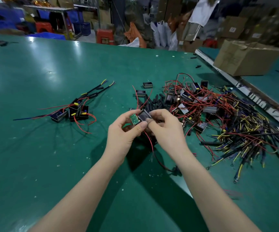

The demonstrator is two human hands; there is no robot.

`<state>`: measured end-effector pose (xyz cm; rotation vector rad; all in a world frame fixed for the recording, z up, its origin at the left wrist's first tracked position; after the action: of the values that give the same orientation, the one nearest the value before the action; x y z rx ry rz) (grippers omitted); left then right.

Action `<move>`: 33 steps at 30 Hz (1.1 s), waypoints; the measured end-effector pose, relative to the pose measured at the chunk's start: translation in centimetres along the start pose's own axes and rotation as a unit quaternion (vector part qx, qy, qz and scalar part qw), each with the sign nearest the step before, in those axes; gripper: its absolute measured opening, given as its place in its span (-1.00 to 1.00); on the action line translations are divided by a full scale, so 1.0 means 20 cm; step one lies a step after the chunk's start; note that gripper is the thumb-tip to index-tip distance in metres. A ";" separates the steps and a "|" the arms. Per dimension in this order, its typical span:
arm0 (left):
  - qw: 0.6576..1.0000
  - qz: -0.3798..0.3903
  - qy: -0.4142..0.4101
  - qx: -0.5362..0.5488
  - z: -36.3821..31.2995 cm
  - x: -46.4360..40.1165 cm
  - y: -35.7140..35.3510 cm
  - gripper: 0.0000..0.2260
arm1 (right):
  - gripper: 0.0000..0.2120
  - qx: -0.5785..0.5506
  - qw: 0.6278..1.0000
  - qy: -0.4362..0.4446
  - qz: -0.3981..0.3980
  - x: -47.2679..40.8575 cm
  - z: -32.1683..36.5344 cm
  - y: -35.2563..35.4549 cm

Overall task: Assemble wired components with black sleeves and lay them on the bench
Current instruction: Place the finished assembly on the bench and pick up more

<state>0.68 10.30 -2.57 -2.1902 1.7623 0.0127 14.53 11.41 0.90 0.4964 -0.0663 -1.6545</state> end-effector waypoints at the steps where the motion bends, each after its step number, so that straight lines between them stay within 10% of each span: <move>1: 1.000 -0.014 -0.003 -0.006 0.00 0.00 0.01 -0.71 | -0.79 -0.031 0.999 -0.007 0.021 0.01 0.00 -0.02; 6: 0.999 -0.024 0.033 0.018 0.01 -0.02 0.03 -0.71 | -0.84 -0.262 0.954 -0.108 0.093 0.01 -0.05 -0.01; 18: 0.972 -0.030 -0.042 -0.228 -0.03 0.01 0.04 -0.60 | -0.74 -0.025 0.994 0.073 0.083 0.05 -0.01 -0.03; 26: 0.992 0.048 0.066 -0.096 0.01 0.03 -0.03 -0.53 | -0.75 -0.326 0.913 -0.232 0.081 0.01 -0.14 -0.01; 33: 0.982 0.046 0.164 0.085 0.01 0.04 -0.05 -0.84 | -0.79 -0.422 0.843 -0.321 0.094 0.02 -0.16 -0.02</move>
<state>1.97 9.71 -2.70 -2.0772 1.9507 -0.4849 15.19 11.83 -2.26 -0.7274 0.1207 -1.4143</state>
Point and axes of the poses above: each hand's wrist, its own x-axis away from the middle knuckle, its own y-axis out of the back of the hand, z = x × y, the point moved 7 cm from there along -x, towards the middle knuckle, and after that the axes turned 4 degrees about -z, right-handed, at the moved point
